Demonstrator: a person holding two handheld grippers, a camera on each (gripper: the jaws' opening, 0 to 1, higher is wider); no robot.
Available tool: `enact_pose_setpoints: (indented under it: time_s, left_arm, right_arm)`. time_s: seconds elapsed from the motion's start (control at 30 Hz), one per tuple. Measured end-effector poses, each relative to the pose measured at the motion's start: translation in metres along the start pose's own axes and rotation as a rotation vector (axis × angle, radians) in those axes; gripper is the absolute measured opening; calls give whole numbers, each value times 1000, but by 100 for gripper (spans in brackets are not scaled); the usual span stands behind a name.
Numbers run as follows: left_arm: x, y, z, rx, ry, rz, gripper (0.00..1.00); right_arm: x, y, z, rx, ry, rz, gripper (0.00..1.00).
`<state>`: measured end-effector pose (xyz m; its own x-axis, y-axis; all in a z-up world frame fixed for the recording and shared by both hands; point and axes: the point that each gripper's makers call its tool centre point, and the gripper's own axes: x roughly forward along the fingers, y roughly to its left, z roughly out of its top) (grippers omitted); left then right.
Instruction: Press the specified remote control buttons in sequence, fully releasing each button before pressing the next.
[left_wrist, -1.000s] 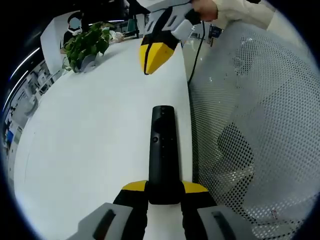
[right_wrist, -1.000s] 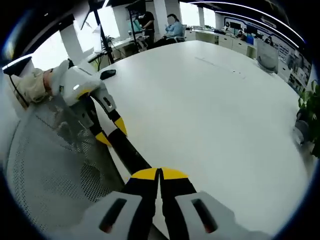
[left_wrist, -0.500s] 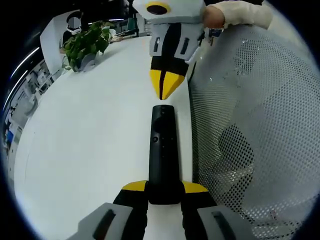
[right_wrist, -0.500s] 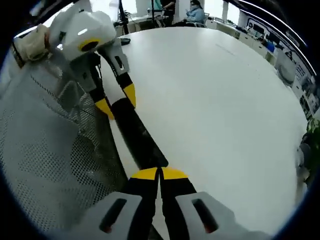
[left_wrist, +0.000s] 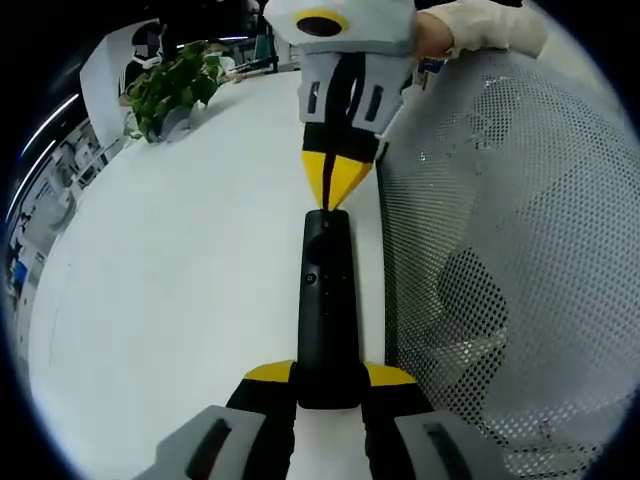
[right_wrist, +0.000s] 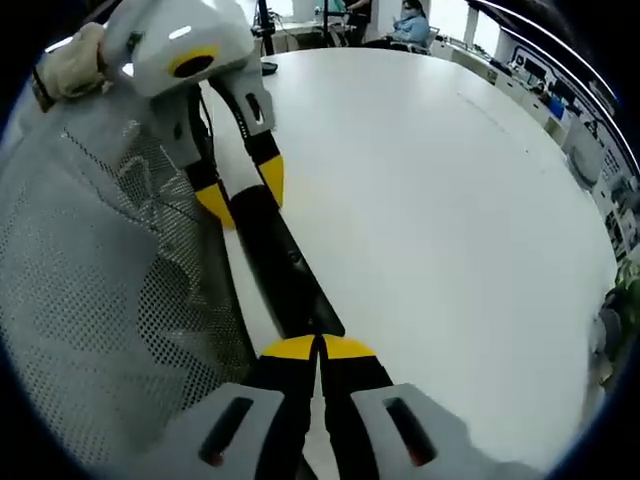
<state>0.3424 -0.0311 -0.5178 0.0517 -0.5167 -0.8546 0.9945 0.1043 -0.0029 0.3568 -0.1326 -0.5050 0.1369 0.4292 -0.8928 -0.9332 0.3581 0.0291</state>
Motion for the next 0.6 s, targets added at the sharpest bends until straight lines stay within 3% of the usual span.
enact_pose_setpoints:
  time_s: [0.23,0.37,0.5,0.6]
  left_arm:
    - [0,0,0,0,2,-1,25]
    - [-1,0,1,-1,2,0,25]
    - [-1,0,1,-4,1,0,25]
    - [-1,0,1,-4,1,0,25]
  right_arm:
    - [3,1,-2,-61,43,-9,0]
    - [4,-1,-1,-28,82,-6,0]
    - [4,-2,-2,59,171,26,0]
    - [5,-2,-1,77,214,34,0]
